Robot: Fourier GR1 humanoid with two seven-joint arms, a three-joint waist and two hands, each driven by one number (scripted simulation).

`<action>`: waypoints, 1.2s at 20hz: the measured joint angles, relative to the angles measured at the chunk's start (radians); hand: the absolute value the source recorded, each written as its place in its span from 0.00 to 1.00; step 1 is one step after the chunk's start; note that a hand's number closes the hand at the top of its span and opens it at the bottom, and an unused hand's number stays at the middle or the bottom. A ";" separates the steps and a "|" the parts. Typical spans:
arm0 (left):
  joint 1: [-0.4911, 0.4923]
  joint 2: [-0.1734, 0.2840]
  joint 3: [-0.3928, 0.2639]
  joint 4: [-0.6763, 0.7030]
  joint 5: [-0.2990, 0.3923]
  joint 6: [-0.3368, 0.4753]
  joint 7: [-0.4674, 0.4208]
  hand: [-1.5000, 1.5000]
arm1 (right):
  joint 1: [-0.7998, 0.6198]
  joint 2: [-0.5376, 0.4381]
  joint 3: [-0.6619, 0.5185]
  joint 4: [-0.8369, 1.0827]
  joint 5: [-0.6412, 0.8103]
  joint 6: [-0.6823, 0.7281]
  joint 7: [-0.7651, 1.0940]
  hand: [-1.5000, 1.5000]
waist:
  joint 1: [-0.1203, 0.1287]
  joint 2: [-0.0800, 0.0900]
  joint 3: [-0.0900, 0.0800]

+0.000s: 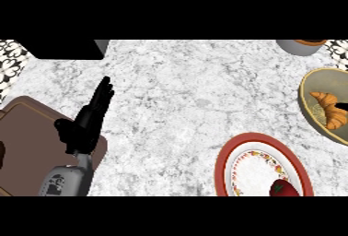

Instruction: Pick the croissant from the plate and place it in the bowl

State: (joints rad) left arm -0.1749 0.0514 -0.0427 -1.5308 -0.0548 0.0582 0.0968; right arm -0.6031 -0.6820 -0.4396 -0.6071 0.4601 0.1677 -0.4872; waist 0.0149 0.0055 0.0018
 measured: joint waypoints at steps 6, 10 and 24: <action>0.037 -0.011 -0.021 -0.037 -0.011 0.013 0.002 0.50 | -0.030 -0.025 -0.095 0.051 -0.103 0.007 -0.060 0.00 | -0.004 -0.003 -0.001; 0.026 0.009 0.006 -0.022 0.009 -0.006 0.002 0.50 | -0.043 -0.074 -0.141 0.077 -0.172 0.089 -0.017 0.00 | -0.009 -0.004 -0.001; 0.025 -0.002 0.002 -0.026 -0.005 -0.002 0.005 0.50 | 0.082 -0.249 -0.229 0.218 -0.336 0.393 -0.079 0.00 | -0.008 -0.002 0.000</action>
State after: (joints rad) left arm -0.1503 0.0491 -0.0403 -1.5568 -0.0594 0.0562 0.1015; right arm -0.5215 -0.9313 -0.6686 -0.3894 0.1237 0.5605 -0.5662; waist 0.0074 0.0034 0.0017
